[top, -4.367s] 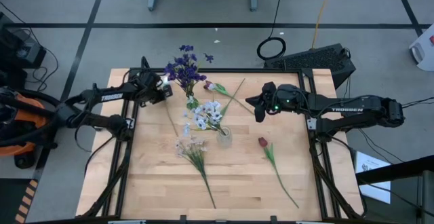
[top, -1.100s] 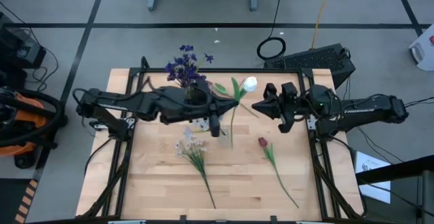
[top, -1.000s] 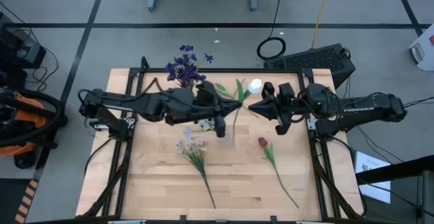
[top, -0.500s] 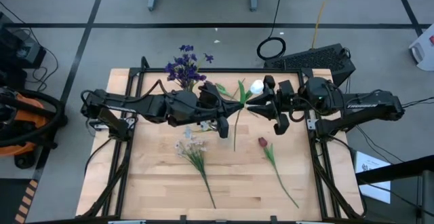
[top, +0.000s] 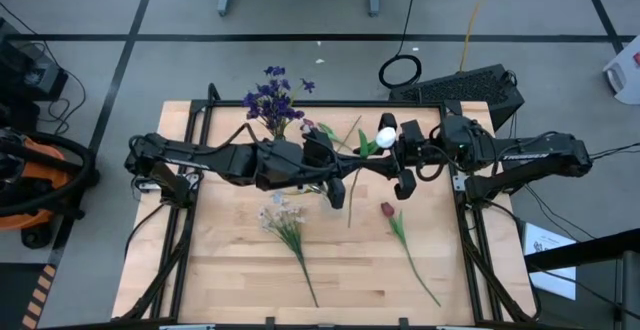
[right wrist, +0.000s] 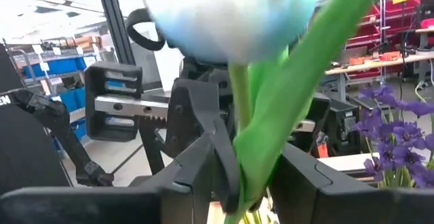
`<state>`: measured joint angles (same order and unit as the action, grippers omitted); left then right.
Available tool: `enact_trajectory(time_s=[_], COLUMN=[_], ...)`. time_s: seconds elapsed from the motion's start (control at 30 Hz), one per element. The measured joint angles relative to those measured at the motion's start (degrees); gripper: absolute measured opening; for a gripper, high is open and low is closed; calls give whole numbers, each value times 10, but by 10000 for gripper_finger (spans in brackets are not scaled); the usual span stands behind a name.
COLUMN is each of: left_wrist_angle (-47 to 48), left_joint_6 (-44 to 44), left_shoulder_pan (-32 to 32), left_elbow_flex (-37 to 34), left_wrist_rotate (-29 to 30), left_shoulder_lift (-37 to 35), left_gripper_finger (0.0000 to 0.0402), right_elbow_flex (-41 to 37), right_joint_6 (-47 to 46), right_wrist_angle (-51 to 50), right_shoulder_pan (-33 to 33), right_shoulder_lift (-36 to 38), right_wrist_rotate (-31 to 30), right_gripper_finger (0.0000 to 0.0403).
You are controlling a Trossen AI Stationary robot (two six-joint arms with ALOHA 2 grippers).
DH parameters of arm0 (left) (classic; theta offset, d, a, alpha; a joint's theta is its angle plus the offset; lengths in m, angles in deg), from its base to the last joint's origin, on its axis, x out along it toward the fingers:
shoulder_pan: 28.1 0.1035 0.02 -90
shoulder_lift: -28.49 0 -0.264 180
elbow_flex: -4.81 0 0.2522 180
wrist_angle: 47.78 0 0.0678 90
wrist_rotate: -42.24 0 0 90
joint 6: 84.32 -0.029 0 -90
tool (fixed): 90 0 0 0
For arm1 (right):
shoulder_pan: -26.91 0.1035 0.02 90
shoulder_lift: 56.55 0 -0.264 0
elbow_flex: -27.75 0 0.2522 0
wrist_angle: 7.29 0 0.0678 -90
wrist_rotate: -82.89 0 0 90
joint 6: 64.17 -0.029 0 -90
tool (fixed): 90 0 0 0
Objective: Sort flowers into vase by color
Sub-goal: Put the left white flower into the transparent vase
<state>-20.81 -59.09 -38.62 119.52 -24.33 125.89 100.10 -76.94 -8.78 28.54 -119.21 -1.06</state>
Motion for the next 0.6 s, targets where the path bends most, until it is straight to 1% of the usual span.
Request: enact_trajectory(time_s=[0.17, 0.3, 0.43, 0.6], left_wrist_angle=[0, 0, 1, 2], left_joint_6=[0, 9, 14, 14], left_shoulder_pan=[0, 0, 0, 0], left_elbow_flex=[0, 0, 0, 0], left_wrist_rotate=[-1, -1, -3, -5], left_shoulder_lift=[0, 0, 0, 0], left_gripper_finger=[0, 0, 0, 0], right_elbow_flex=[0, 0, 0, 0], right_joint_6=[0, 0, 0, 2], right_wrist_angle=[0, 0, 0, -2], right_shoulder_pan=[0, 0, 0, 0], right_shoulder_lift=[1, 1, 1, 1], right_wrist_rotate=[0, 0, 1, -1], right_gripper_finger=[108, 92, 64, 19])
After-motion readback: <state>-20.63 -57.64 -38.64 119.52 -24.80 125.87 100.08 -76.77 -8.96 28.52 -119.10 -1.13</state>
